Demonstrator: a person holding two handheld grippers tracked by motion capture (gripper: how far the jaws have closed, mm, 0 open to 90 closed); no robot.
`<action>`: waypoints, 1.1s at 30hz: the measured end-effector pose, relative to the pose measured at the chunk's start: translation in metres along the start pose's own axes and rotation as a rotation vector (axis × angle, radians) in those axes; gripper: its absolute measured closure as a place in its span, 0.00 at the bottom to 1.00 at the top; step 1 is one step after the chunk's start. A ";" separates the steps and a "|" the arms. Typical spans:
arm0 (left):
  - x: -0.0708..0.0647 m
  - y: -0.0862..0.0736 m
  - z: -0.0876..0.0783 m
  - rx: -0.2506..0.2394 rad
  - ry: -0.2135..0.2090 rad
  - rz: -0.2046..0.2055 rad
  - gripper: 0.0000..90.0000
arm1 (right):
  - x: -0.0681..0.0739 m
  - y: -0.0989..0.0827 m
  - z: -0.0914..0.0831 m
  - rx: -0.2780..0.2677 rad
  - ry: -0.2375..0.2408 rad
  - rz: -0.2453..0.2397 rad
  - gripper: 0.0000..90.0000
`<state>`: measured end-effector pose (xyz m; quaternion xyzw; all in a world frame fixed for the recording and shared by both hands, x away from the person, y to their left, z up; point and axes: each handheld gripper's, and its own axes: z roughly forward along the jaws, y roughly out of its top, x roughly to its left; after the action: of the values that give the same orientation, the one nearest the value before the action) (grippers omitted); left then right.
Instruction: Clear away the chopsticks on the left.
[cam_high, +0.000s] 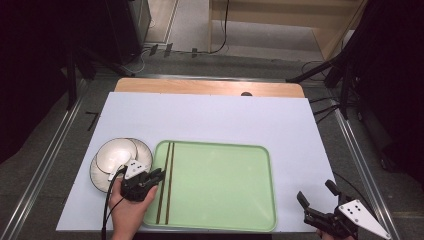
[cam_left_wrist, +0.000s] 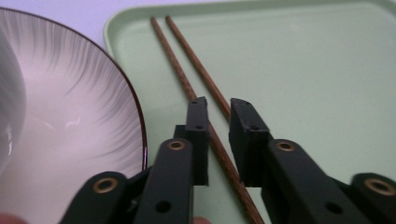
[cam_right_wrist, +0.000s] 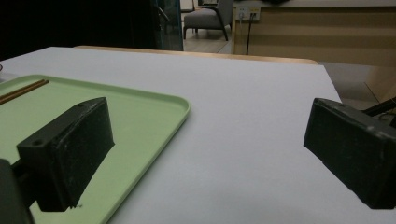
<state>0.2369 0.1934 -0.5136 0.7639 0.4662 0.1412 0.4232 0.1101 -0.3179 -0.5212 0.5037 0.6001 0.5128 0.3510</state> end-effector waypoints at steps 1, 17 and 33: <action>0.000 -0.001 -0.002 -0.030 -0.017 0.006 0.78 | 0.000 0.000 0.000 0.001 -0.001 0.000 0.02; 0.014 -0.012 -0.058 -0.211 -0.102 0.095 0.14 | 0.001 0.000 0.001 0.006 0.001 -0.002 0.02; 0.043 -0.040 -0.087 -0.182 -0.115 0.124 0.00 | 0.000 -0.002 0.001 0.014 -0.009 0.003 0.02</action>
<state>0.1825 0.2826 -0.5004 0.7566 0.3782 0.1649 0.5073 0.1105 -0.3180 -0.5237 0.5093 0.6013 0.5069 0.3495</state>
